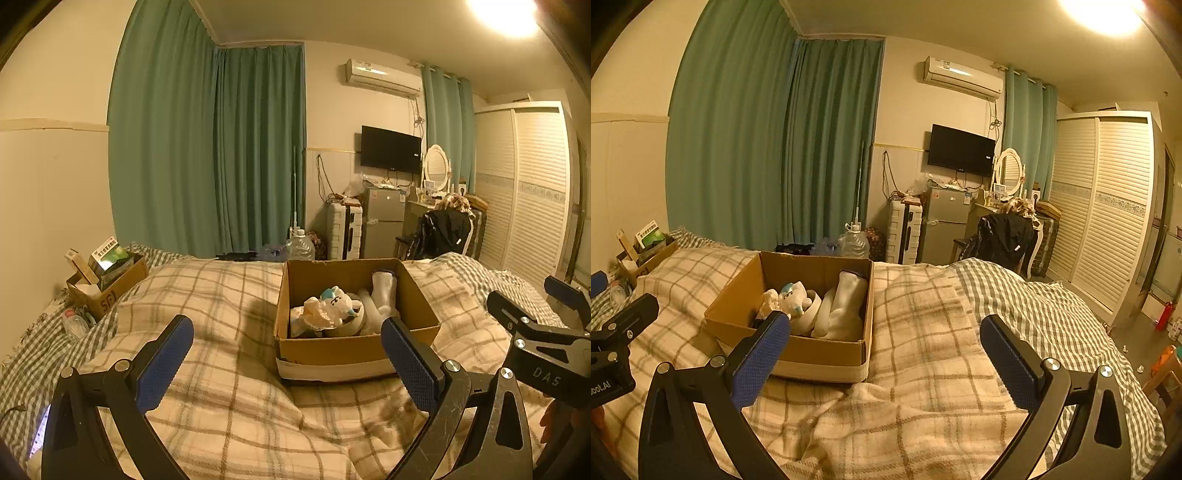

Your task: Organize objects

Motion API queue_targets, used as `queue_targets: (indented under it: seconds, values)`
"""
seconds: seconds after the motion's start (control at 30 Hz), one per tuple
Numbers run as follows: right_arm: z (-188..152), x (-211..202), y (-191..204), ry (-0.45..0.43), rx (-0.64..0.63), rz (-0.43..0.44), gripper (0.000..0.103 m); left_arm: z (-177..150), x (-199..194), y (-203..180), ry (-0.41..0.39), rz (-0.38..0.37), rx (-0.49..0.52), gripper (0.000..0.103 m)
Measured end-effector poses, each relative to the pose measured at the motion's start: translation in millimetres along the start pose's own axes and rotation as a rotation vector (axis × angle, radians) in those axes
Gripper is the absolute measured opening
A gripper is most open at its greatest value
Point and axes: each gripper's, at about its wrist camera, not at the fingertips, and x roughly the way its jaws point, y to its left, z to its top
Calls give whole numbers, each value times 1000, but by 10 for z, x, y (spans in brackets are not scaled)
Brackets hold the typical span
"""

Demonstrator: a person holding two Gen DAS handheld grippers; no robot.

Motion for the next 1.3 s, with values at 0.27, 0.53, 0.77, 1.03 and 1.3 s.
queue_targets:
  seconds: [0.27,0.53,0.77,1.03,1.3]
  values:
    - [8,-5,-15,4,10,0,103,-4,-8,-3,0,12,15,103]
    - [9,-4,-18,5,13,-1,103,-3,-6,-1,2,21,17,103]
    - [5,0,-16,6,11,-1,103,0,-3,2,4,24,16,103]
    - [0,0,10,7,5,0,103,-14,-11,2,4,29,19,103]
    - [-4,4,12,9,7,0,103,-12,-13,0,3,30,19,103]
